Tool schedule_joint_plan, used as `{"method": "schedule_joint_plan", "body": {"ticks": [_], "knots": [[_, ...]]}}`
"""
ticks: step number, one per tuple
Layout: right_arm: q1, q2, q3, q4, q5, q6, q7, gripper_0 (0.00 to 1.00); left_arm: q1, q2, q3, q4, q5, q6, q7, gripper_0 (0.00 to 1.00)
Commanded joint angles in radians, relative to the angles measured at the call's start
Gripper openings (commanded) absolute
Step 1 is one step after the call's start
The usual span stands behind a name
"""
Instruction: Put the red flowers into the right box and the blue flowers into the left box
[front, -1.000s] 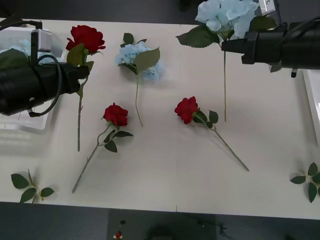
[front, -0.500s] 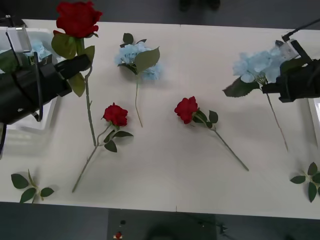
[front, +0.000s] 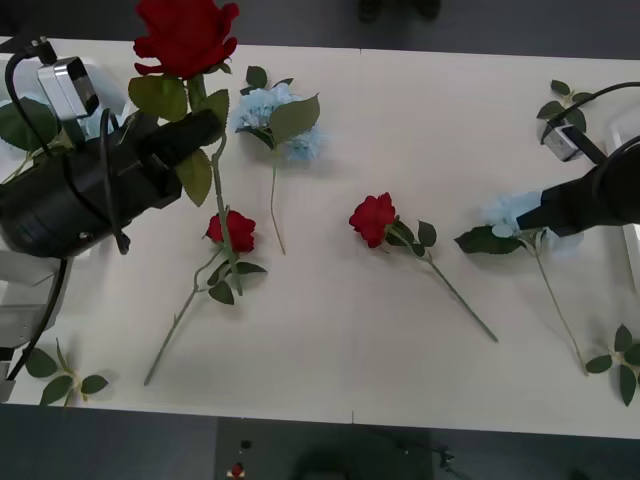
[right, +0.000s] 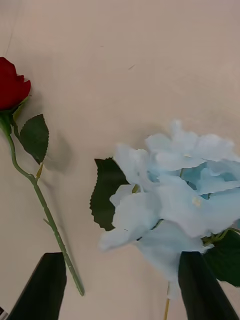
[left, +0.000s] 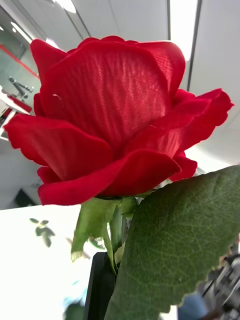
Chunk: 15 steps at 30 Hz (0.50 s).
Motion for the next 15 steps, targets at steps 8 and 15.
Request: {"method": "schedule_joint_plan", "body": {"ticks": [8,15], "knots": [[-0.020,-0.020,-0.070,-0.056,-0.250,-0.007,0.075,1.00,0.026,0.023,-0.187,-0.020,0.210,-0.140,-0.026,0.00],[0.000,-0.020,-0.135,-0.061,-0.526,0.065,0.297,1.00,0.024,0.029,-0.230,-0.022,0.233,-0.175,-0.026,0.00]]}}
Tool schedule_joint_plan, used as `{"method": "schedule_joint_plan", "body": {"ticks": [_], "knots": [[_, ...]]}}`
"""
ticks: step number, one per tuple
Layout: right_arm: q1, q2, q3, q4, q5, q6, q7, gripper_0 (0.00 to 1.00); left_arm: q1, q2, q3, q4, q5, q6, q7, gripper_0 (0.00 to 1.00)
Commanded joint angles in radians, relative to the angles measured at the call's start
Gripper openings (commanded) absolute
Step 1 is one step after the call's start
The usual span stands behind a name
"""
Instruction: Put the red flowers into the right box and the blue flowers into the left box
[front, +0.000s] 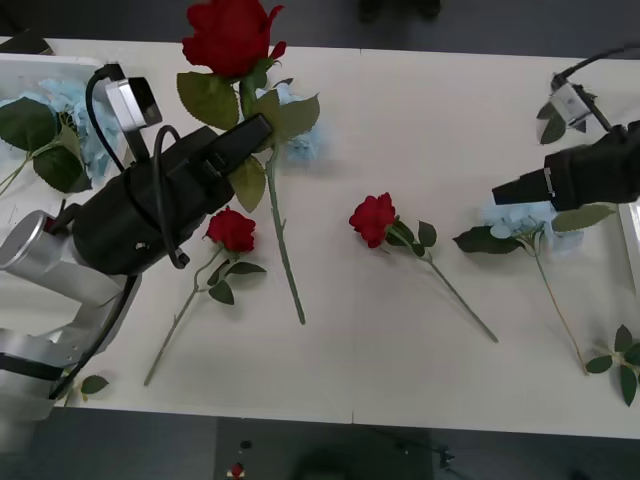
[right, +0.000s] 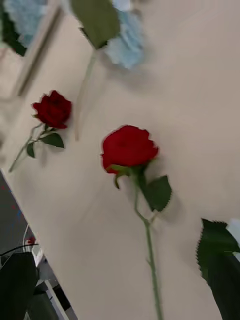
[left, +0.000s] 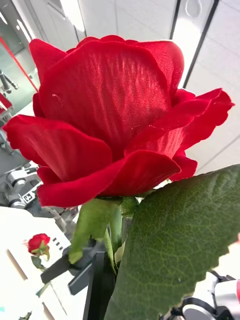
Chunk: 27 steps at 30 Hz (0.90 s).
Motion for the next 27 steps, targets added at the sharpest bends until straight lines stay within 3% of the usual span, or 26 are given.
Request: {"method": "schedule_joint_plan", "body": {"ticks": [1,7,11,19,27], "knots": [[0.004,-0.021,-0.042,-0.035,-0.129,0.041,0.157,1.00,0.016,0.029,0.002,-0.023,0.009,-0.022,-0.026,0.00],[0.060,-0.021,-0.076,-0.099,-0.249,0.108,0.288,1.00,0.015,0.043,0.001,-0.078,-0.062,-0.119,-0.026,0.00],[0.143,-0.021,-0.113,-0.214,-0.290,0.119,0.301,1.00,-0.004,0.045,-0.004,-0.086,-0.111,-0.140,-0.026,0.00],[0.294,-0.008,-0.121,-0.409,-0.347,0.036,0.271,1.00,-0.086,0.065,0.001,-0.086,-0.241,-0.169,-0.026,0.00],[0.314,0.046,-0.027,-0.430,-0.376,-0.060,0.263,1.00,-0.180,0.065,0.001,-0.086,-0.391,-0.203,-0.026,0.00]]}}
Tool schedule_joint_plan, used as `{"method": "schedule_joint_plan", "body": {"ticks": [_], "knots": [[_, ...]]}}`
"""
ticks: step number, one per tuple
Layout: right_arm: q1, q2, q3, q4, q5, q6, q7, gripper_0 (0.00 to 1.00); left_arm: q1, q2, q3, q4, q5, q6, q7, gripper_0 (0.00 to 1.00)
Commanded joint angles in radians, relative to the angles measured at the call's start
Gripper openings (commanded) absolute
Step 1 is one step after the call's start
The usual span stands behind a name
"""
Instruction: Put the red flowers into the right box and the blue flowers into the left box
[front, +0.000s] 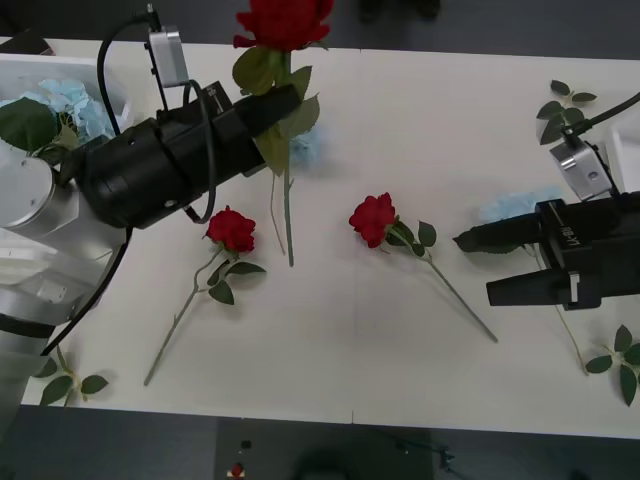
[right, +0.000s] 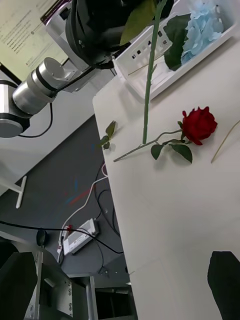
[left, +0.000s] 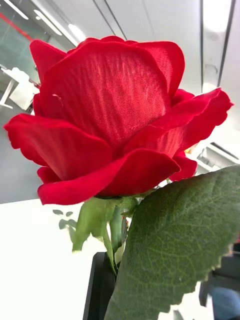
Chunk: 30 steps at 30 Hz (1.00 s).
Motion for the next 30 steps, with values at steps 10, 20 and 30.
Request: {"method": "schedule_joint_plan", "body": {"ticks": [10,20,30], "knots": [[-0.051,0.130,0.095,-0.022,0.023,-0.160,-0.014,1.00,-0.163,-0.017,-0.037,-0.030,-0.151,0.008,-0.026,0.00],[-0.065,0.164,0.095,-0.022,0.048,-0.201,-0.013,1.00,-0.180,-0.155,-0.060,0.035,-0.195,0.025,0.110,0.00],[-0.065,0.191,0.123,-0.016,0.048,-0.269,-0.010,1.00,-0.200,-0.248,-0.060,0.144,-0.129,0.043,0.118,0.00]]}}
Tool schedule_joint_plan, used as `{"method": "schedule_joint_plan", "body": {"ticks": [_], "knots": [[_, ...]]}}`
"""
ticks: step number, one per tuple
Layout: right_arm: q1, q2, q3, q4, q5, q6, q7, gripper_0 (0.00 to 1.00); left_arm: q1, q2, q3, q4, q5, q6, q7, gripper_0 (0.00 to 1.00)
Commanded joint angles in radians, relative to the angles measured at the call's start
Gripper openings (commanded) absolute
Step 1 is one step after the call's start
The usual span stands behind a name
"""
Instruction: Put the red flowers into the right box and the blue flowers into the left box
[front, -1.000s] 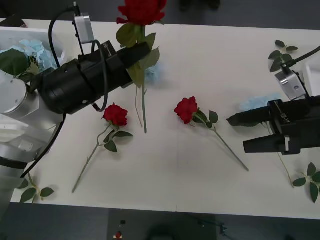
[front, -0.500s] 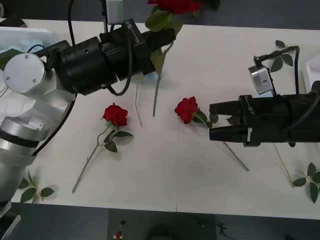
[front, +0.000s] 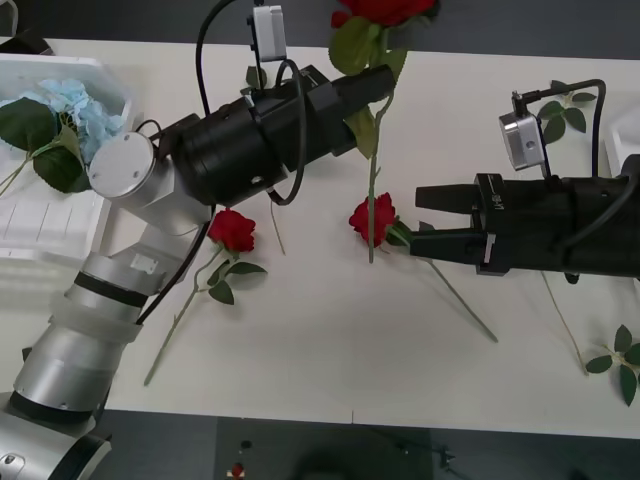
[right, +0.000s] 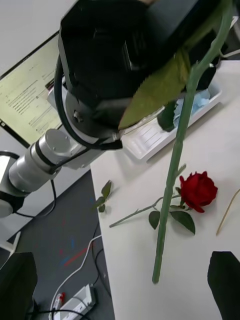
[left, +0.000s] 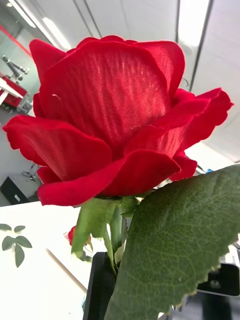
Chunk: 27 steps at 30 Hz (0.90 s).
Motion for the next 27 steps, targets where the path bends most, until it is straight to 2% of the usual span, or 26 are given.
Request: {"method": "schedule_joint_plan", "body": {"ticks": [1,8,19,20,21,22,23,24,25,27], "knots": [[-0.013,0.018,0.022,-0.015,0.005,-0.042,-0.006,1.00,-0.046,-0.026,-0.011,-0.006,-0.013,0.004,0.017,0.00],[-0.014,0.024,0.083,-0.015,0.025,-0.143,0.004,1.00,-0.045,-0.067,-0.011,0.006,0.053,0.001,0.019,0.00],[-0.034,0.047,0.157,-0.010,0.054,-0.251,0.004,1.00,-0.046,-0.100,-0.011,0.012,0.052,-0.015,0.019,0.00],[-0.036,0.050,0.160,-0.010,0.054,-0.255,0.004,0.86,-0.046,-0.100,-0.009,0.014,0.049,-0.015,0.019,0.00],[-0.037,0.053,0.160,-0.010,0.052,-0.258,0.000,0.62,-0.046,-0.100,-0.011,0.015,0.044,-0.015,0.019,0.00],[-0.037,0.056,0.160,-0.010,0.054,-0.261,-0.002,0.53,-0.046,-0.100,-0.011,0.015,0.041,-0.015,0.019,0.00],[-0.037,0.061,0.162,-0.010,0.054,-0.266,-0.002,0.34,-0.046,-0.100,-0.011,0.017,0.041,-0.016,0.019,0.00],[-0.039,0.063,0.168,-0.010,0.051,-0.274,-0.005,0.10,-0.046,-0.101,-0.011,0.018,0.041,-0.016,0.019,0.00],[-0.037,0.063,0.171,-0.010,0.049,-0.278,-0.005,0.01,-0.048,-0.100,-0.011,0.018,0.039,-0.015,0.019,0.00],[-0.042,0.063,0.183,-0.009,0.046,-0.297,-0.006,0.00,-0.046,-0.100,-0.011,0.018,0.038,-0.016,0.019,0.00]]}}
